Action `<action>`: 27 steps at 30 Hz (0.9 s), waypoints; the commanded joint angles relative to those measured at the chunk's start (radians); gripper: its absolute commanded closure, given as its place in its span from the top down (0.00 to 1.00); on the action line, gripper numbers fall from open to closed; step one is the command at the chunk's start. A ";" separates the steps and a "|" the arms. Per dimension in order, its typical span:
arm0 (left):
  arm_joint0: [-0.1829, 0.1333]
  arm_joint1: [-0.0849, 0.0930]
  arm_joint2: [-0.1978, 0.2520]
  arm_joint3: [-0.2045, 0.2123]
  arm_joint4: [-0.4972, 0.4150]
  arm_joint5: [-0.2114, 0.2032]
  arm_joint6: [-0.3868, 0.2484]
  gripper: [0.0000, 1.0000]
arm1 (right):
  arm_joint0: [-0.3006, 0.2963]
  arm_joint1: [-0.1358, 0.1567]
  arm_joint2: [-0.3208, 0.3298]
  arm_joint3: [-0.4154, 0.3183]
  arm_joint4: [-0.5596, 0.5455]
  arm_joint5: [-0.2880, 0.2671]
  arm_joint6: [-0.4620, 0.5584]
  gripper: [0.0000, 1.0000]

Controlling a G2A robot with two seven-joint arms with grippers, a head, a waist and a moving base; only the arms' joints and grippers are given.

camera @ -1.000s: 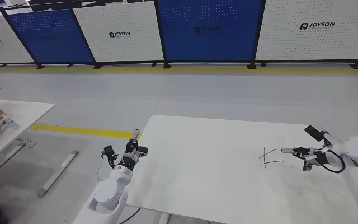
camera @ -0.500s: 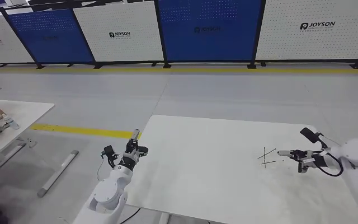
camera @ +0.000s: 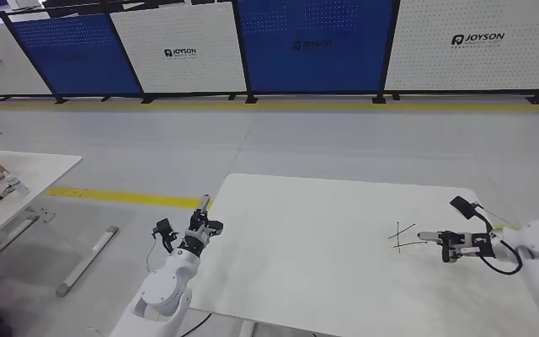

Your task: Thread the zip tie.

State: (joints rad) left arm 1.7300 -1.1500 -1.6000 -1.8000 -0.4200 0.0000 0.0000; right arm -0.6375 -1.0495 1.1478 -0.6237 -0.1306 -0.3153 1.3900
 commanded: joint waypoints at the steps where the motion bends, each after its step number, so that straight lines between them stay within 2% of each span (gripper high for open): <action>1: 0.000 0.000 0.000 0.000 0.000 0.000 0.000 1.00 | -0.001 0.000 0.000 -0.001 -0.001 0.000 0.000 1.00; 8: 0.000 0.000 0.000 0.000 0.000 0.000 0.000 1.00 | -0.012 -0.003 -0.003 -0.004 0.013 0.009 -0.003 1.00; 16: 0.000 0.000 0.000 0.000 0.000 0.000 0.000 1.00 | -0.009 -0.012 -0.037 -0.011 -0.031 0.073 -0.114 1.00; 21: 0.000 0.000 0.000 0.000 0.000 0.000 0.000 1.00 | 0.005 -0.017 -0.049 0.019 -0.021 0.063 -0.115 1.00; 22: 0.000 0.000 0.000 0.000 0.000 0.000 0.000 1.00 | 0.009 -0.018 -0.051 0.026 -0.020 0.061 -0.115 0.97; 24: 0.000 0.000 0.000 0.000 0.000 0.000 0.000 1.00 | 0.019 -0.022 -0.058 0.041 -0.018 0.059 -0.115 0.65; 25: 0.000 0.000 0.000 0.000 0.000 0.000 0.000 1.00 | 0.023 -0.023 -0.061 0.047 -0.016 0.060 -0.116 0.57; 27: 0.000 0.000 0.000 0.000 0.000 0.000 0.000 1.00 | 0.032 -0.027 -0.068 0.061 -0.014 0.061 -0.118 0.50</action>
State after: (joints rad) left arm 1.7300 -1.1500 -1.6000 -1.8000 -0.4200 0.0000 0.0000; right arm -0.6095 -1.0750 1.0829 -0.5693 -0.1458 -0.2550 1.2731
